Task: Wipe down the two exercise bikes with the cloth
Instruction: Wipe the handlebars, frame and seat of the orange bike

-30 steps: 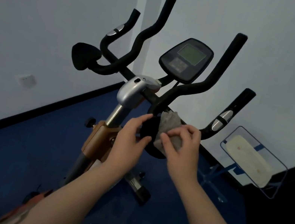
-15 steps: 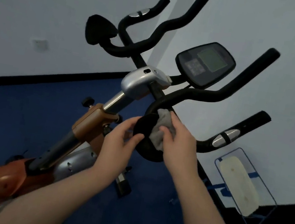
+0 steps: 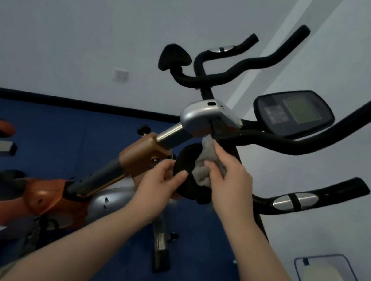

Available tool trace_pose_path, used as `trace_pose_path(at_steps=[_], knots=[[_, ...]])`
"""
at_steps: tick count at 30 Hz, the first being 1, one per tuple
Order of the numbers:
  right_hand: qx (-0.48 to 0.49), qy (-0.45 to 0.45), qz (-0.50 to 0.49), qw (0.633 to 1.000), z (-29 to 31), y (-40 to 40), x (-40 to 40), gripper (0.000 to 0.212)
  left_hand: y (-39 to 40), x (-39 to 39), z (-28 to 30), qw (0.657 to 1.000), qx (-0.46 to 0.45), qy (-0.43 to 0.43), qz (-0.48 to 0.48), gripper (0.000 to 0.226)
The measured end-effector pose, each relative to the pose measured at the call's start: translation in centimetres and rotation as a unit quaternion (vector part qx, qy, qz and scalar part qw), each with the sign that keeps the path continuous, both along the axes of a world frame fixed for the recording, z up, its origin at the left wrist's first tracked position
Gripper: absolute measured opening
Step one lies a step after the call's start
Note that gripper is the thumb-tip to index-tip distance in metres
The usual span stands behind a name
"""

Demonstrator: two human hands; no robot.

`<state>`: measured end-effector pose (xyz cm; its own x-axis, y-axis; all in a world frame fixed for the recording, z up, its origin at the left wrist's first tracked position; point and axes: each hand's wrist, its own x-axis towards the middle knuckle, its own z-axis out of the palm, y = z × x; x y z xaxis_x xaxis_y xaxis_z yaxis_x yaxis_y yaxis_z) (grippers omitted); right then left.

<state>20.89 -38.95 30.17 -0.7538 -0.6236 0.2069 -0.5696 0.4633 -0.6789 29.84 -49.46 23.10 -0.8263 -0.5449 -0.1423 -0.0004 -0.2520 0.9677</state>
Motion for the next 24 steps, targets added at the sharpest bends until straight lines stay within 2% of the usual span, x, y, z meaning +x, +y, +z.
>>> trace_pose_path(at_steps=[3, 6, 9, 12, 17, 20, 22, 24], knots=[[0.077, 0.055, 0.049, 0.994, 0.2, 0.3, -1.4, 0.049, 1.8, 0.3, -0.2, 0.997, 0.068, -0.013, -0.026, 0.03], [0.184, 0.11, 0.103, 0.971, 1.6, -2.6, -3.1, 0.031, 2.1, 0.5, -0.6, 0.996, 0.072, -0.019, -0.043, 0.03], [0.188, 0.116, 0.137, 0.966, 1.6, -3.5, -3.5, 0.023, 1.6, 0.7, -0.9, 0.995, 0.071, -0.007, -0.074, 0.031], [0.171, 0.066, 0.158, 0.97, 1.0, -1.9, -3.8, 0.02, 0.9, 0.7, -1.4, 0.991, 0.094, 0.004, -0.092, 0.034], [0.254, 0.068, 0.14, 0.955, 1.8, -2.9, -3.9, 0.016, 1.3, 0.5, -1.6, 0.987, 0.125, 0.015, -0.101, 0.023], [0.206, 0.05, 0.097, 0.973, 1.4, -2.6, -3.1, 0.011, 1.3, 0.8, -1.0, 0.986, 0.119, 0.029, -0.11, 0.019], [0.13, -0.019, 0.031, 0.991, 0.3, -0.9, -1.9, 0.013, 1.0, 1.0, -0.4, 0.986, 0.105, 0.044, -0.123, 0.018], [0.082, -0.1, -0.027, 0.991, -0.6, 0.8, -0.8, 0.016, 1.0, 1.2, 0.0, 0.985, 0.109, 0.045, -0.122, 0.017]])
